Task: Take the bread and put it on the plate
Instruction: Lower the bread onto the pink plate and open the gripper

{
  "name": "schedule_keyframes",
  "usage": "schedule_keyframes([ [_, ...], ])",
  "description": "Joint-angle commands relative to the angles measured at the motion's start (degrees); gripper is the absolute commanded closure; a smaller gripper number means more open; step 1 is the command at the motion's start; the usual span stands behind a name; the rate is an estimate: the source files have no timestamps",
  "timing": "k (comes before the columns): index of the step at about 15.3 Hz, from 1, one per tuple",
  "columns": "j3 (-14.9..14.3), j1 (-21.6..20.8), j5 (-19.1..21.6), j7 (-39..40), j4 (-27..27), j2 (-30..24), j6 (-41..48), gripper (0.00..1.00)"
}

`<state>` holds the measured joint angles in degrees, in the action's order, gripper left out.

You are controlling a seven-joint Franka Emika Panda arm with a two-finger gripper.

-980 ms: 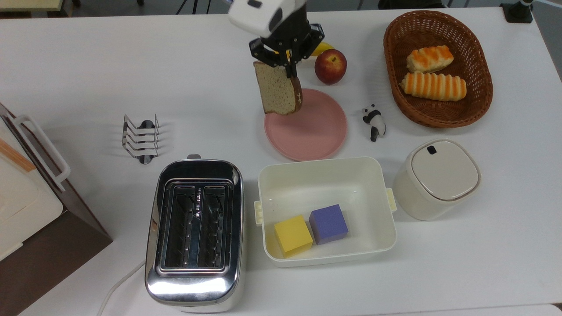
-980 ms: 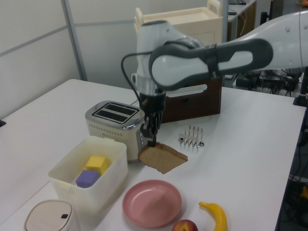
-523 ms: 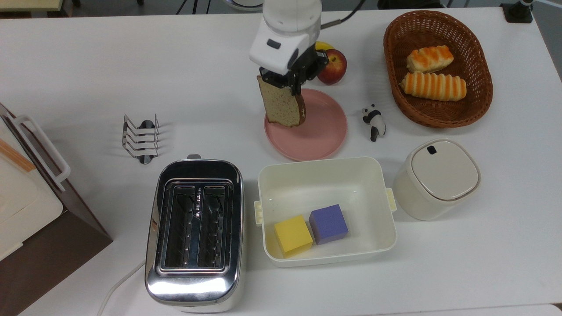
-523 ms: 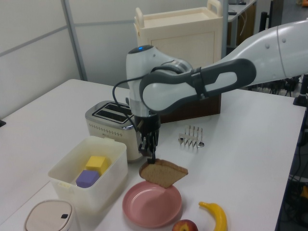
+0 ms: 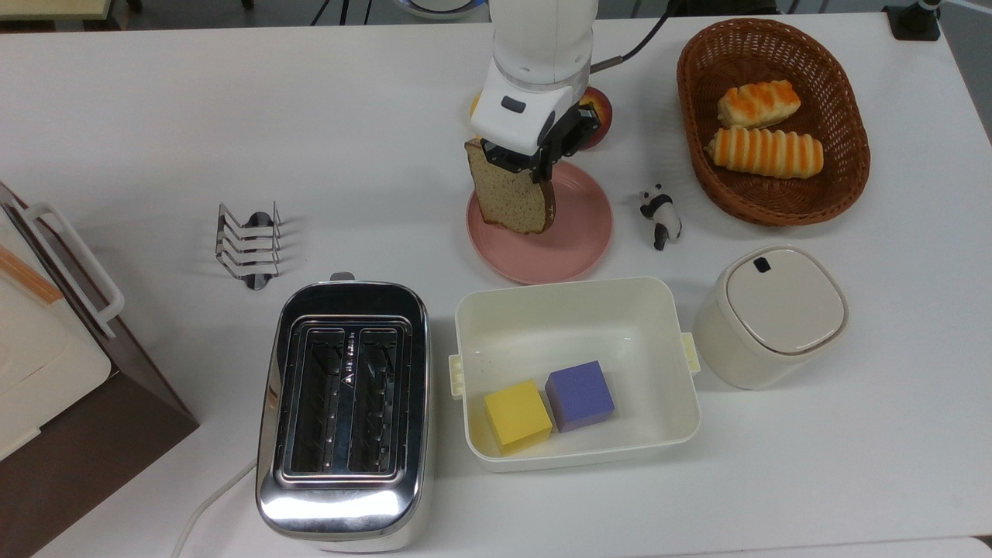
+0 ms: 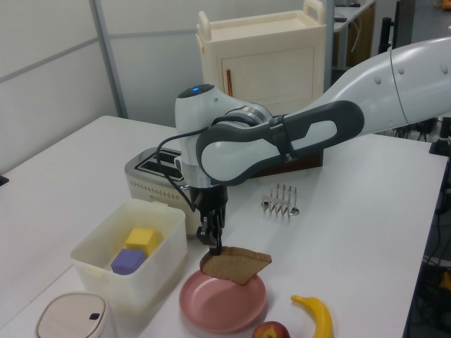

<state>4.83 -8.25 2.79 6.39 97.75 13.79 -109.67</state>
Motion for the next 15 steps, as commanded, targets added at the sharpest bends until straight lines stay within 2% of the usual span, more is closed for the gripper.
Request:
schedule_keyframes([
  [1,1.06,-0.27,-0.94,0.46,0.34,0.1,-1.16,0.29],
  [2,1.23,-0.27,-0.94,0.38,0.34,0.1,-1.16,0.01],
  [7,2.11,-0.27,-0.59,0.29,-0.19,-0.25,-1.07,0.0],
  [10,1.68,0.6,-0.41,-1.2,-3.43,-0.52,-0.28,0.0],
  [15,1.23,5.52,-1.03,-1.65,-8.62,-0.6,2.87,0.0],
])
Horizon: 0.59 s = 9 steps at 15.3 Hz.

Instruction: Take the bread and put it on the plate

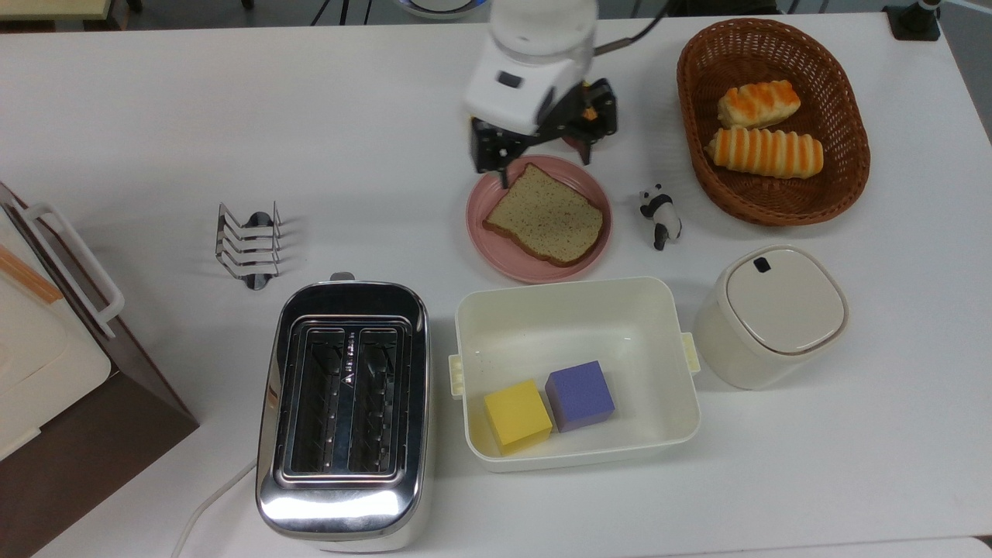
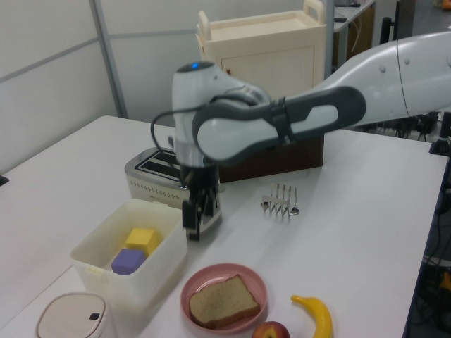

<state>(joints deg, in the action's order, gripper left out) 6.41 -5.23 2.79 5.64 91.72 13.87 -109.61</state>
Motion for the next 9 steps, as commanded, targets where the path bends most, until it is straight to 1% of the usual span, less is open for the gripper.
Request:
schedule_keyframes([
  [1,-0.34,3.89,-1.03,-0.9,-3.3,-0.77,3.43,0.0],
  [3,-0.34,6.97,-1.12,-0.81,-4.53,-0.95,3.97,0.0],
  [6,-0.43,10.57,-1.47,-0.46,-4.8,-1.74,4.05,0.0],
  [9,-0.69,12.86,-5.06,-0.46,-4.8,-1.83,5.19,0.0],
])
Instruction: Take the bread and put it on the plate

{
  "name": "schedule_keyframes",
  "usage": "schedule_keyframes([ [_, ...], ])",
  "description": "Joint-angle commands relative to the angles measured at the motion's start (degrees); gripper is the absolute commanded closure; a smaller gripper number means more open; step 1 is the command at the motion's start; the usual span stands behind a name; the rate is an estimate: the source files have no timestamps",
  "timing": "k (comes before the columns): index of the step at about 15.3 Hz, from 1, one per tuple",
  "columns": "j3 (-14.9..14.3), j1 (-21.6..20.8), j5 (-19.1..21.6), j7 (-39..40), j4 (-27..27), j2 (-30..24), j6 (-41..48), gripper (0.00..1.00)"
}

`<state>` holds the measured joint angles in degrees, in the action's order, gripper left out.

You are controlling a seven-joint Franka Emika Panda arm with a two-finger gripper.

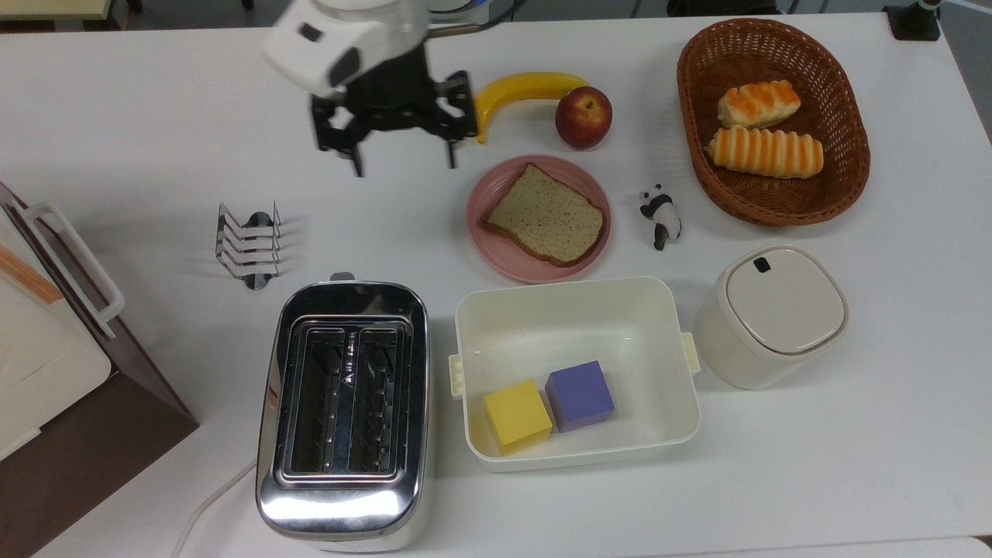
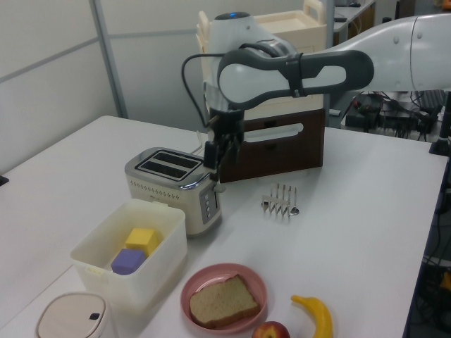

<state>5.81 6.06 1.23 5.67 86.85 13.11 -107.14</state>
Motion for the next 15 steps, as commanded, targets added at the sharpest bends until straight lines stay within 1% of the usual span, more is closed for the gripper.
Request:
schedule_keyframes([
  [1,-0.18,2.03,-4.04,-0.66,0.07,-1.41,3.6,0.0],
  [2,-0.44,2.29,-4.22,-0.57,-0.11,-2.2,4.65,0.0],
  [4,-2.28,3.0,-4.22,-0.39,-0.37,-2.73,5.8,0.0],
  [7,-2.56,2.65,-4.22,-0.75,-0.46,-2.73,7.38,0.0],
  [9,-3.87,2.3,-4.22,-0.31,-0.55,-3.09,8.96,0.0],
  [12,-7.81,-0.86,-4.04,-0.74,-0.55,-3.79,9.23,0.0],
  [13,-8.53,-1.74,-4.04,-0.83,-0.37,-3.96,9.41,0.0],
  [15,-8.53,-1.84,-4.13,-0.83,-0.37,-3.88,9.67,0.0],
])
